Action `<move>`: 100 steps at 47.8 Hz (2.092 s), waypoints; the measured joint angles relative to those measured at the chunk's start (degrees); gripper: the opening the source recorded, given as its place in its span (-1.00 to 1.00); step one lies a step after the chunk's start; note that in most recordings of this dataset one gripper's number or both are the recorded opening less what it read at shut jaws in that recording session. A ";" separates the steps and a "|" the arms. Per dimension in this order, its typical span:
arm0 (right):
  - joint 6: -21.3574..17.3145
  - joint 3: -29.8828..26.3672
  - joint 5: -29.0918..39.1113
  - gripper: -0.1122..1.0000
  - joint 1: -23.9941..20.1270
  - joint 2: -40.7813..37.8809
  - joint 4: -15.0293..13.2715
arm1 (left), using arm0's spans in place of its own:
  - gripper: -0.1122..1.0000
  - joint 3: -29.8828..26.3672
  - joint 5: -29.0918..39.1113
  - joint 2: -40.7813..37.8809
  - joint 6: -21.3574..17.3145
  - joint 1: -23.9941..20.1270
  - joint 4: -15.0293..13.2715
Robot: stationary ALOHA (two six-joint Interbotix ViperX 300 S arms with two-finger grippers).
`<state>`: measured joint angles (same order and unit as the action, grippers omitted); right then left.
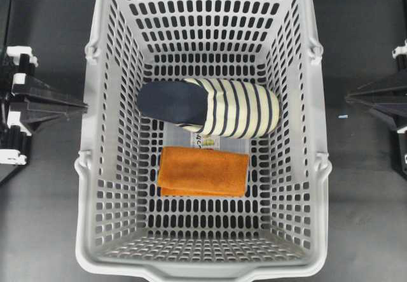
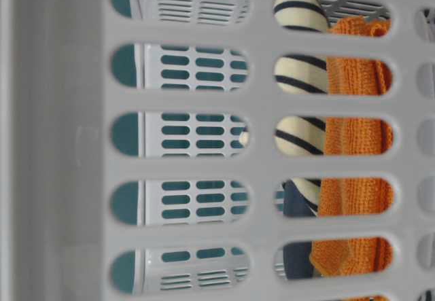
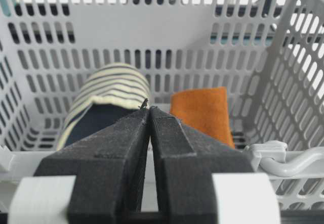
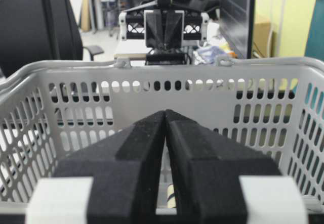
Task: Pick up the orange cloth from the shopping basket with the left arm.
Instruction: 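Move the left gripper over the basket toward the orange cloth, then lower the left gripper and close it on the orange cloth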
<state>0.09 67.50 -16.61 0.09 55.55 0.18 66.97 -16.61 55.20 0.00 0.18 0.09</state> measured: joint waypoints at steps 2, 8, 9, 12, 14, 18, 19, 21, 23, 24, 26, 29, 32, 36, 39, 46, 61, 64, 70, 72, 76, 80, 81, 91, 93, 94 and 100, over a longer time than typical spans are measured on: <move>-0.18 0.00 0.00 -0.80 0.00 0.00 0.00 | -0.73 -0.18 0.26 0.09 0.18 0.00 0.26; -0.97 0.00 1.41 -0.80 0.00 -0.09 0.62 | -0.80 -6.86 8.79 -0.44 1.58 -0.09 1.93; -0.97 -0.09 1.85 -0.80 0.09 -0.09 0.70 | -0.80 -8.09 10.63 -0.70 1.58 -0.18 2.02; -0.97 -0.26 3.08 -0.80 0.09 -0.18 0.70 | -0.80 -11.95 16.52 -2.02 1.49 -0.18 2.11; -1.05 -0.44 4.04 -0.80 0.18 -0.09 0.79 | -0.80 -13.97 19.78 -2.99 1.67 -0.18 2.11; -1.14 -1.05 6.24 -0.80 0.26 -0.09 0.88 | -0.80 -18.19 25.66 -5.80 1.41 -0.18 2.11; -1.14 -1.23 6.77 -0.80 0.18 -0.09 0.88 | -0.80 -19.25 26.89 -6.50 1.49 -0.18 2.20; -1.05 -1.58 7.91 -0.79 0.26 -0.09 0.88 | -0.80 -21.71 29.27 -8.53 1.49 -0.18 2.11; -0.97 -1.85 9.23 -0.79 0.26 -0.09 0.88 | -0.80 -23.55 31.11 -10.37 1.49 -0.18 2.11; -0.97 -2.02 9.93 -0.78 0.35 -0.09 0.88 | -0.80 -24.61 31.90 -11.25 1.49 -0.18 2.20; -0.97 -2.20 11.16 -0.71 0.35 -0.09 0.88 | -0.80 -26.10 33.49 -13.27 1.49 -0.18 2.11; -0.97 -2.55 12.83 -0.45 0.35 0.00 0.88 | -0.80 -29.09 36.56 -16.61 1.41 -0.18 2.11; -0.97 -2.64 13.62 -0.13 0.35 0.18 0.88 | -0.79 -32.34 39.46 -20.39 1.49 -0.09 2.11; -0.97 -2.72 13.89 0.33 0.35 0.53 0.88 | -0.78 -35.60 42.80 -24.17 1.49 0.09 2.20; -1.05 -2.72 14.06 0.58 0.35 0.62 0.88 | -0.70 -38.50 45.44 -27.25 1.58 0.44 2.20; -1.05 -2.72 14.85 0.58 0.35 0.70 0.88 | -0.04 -44.47 51.33 -34.80 1.85 1.93 2.20; -1.05 -2.72 15.03 0.56 0.35 0.97 0.88 | 0.80 -57.22 62.05 -49.75 1.58 5.36 2.11; -1.05 -2.72 15.03 0.56 0.35 1.05 0.88 | 0.79 -59.24 63.11 -52.65 1.67 5.89 2.20; -1.05 -2.72 15.03 0.56 0.35 1.05 0.97 | 0.79 -61.44 64.16 -57.92 1.58 7.03 2.20; -0.97 -2.72 15.03 0.56 0.35 1.14 0.97 | 0.79 -61.70 64.34 -59.24 1.58 7.29 2.20; -0.97 -2.72 14.94 0.56 0.35 1.32 0.97 | 0.79 -61.96 64.51 -61.26 1.67 7.82 2.20; -1.05 -2.72 14.94 0.56 0.35 1.41 0.97 | 0.79 -61.96 64.60 -62.67 1.67 8.00 2.20; -0.97 -2.72 15.03 0.56 0.35 1.32 0.88 | 0.79 -61.96 64.60 -62.93 1.67 8.00 2.20; -1.05 -2.64 15.03 0.56 0.35 1.41 0.97 | 0.78 -60.38 64.42 -65.65 1.58 8.09 2.20; -1.05 -2.64 14.94 0.56 0.35 1.41 0.88 | 0.78 -60.29 64.34 -66.27 1.58 8.09 2.20; -1.05 -2.64 15.03 0.56 0.35 1.41 0.97 | 0.78 -60.21 64.34 -66.45 1.76 8.09 2.20; -1.05 -2.37 14.94 0.56 0.35 1.41 0.88 | 0.75 -59.59 64.16 -66.88 1.85 8.09 2.20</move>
<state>-0.97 65.13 -1.67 0.44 56.95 1.05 7.38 47.55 -11.69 1.85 8.26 2.29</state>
